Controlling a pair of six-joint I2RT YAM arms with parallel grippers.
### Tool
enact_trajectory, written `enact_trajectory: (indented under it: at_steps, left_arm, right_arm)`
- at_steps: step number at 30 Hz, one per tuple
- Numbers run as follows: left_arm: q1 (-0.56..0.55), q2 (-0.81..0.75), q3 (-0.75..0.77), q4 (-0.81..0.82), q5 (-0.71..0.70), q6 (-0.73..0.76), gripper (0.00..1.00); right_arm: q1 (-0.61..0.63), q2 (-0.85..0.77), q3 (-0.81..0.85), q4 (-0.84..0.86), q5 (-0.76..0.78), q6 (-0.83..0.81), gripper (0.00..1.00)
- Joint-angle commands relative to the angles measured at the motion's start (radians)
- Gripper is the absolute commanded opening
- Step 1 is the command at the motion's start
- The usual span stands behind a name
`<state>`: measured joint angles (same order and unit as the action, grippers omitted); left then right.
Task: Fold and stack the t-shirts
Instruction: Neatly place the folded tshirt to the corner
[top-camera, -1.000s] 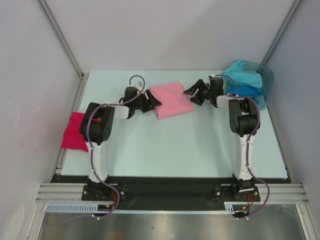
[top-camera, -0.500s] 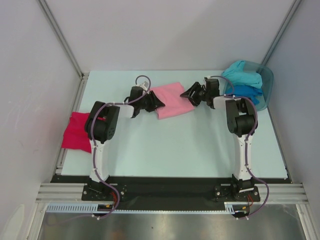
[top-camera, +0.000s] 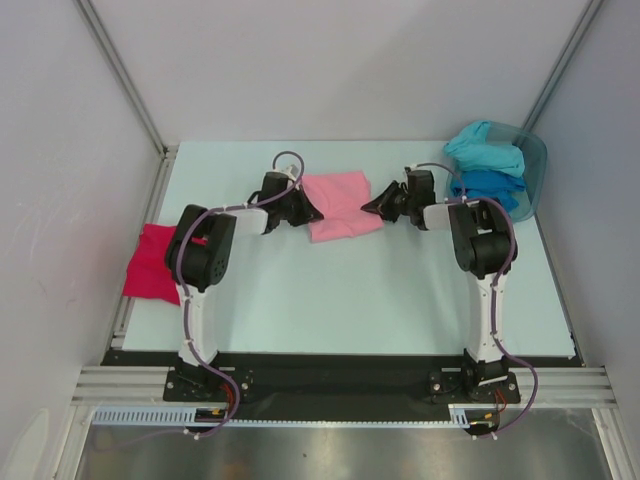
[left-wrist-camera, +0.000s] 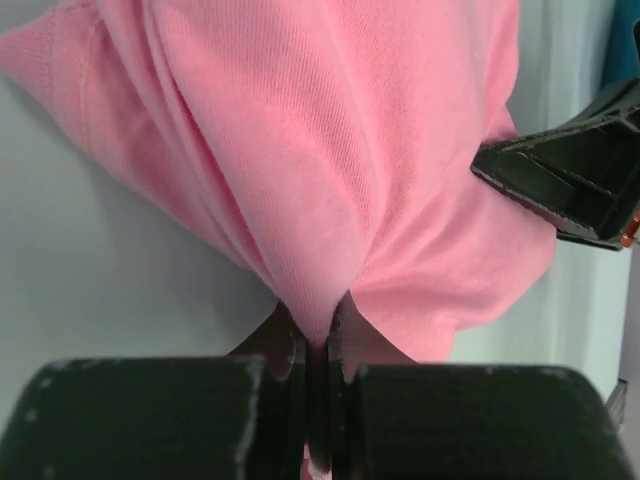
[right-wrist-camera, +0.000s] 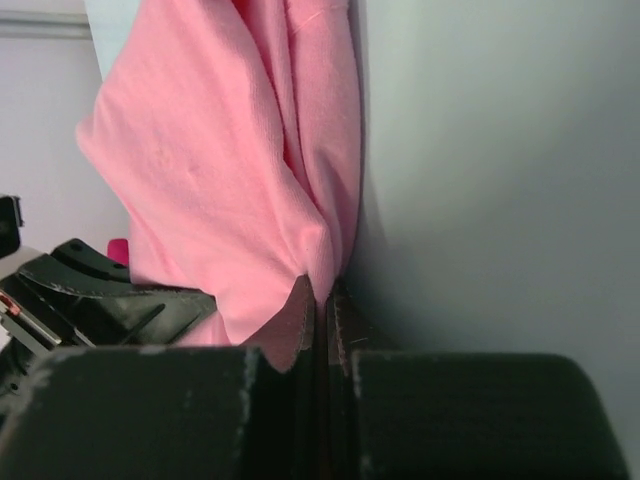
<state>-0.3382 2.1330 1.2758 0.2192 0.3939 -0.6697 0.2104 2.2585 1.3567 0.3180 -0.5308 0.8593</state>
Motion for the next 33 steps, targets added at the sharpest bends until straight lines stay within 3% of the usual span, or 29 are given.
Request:
enact_trajectory:
  at_steps: [1, 12, 19, 25, 33]
  left_arm:
    - [0.001, -0.105, 0.010, -0.139, -0.095, 0.094, 0.00]
    - [0.039, -0.360, 0.056, -0.432, -0.285, 0.220, 0.00]
    - [0.134, -0.551, 0.068, -0.677, -0.389, 0.311, 0.00]
    - [0.263, -0.682, 0.025, -0.863, -0.494, 0.389, 0.00]
    - [0.403, -0.782, -0.098, -0.917, -0.647, 0.390, 0.00]
  right_arm:
    - [0.049, -0.069, -0.059, -0.013, 0.012, -0.034, 0.00]
    - [0.142, -0.243, 0.053, -0.034, 0.003, -0.020, 0.00]
    - [0.233, -0.327, 0.079, -0.063, 0.025, 0.003, 0.00]
    - [0.417, -0.335, 0.067, -0.062, 0.071, 0.010, 0.00]
    - [0.606, -0.220, 0.157, -0.028, 0.097, 0.037, 0.00]
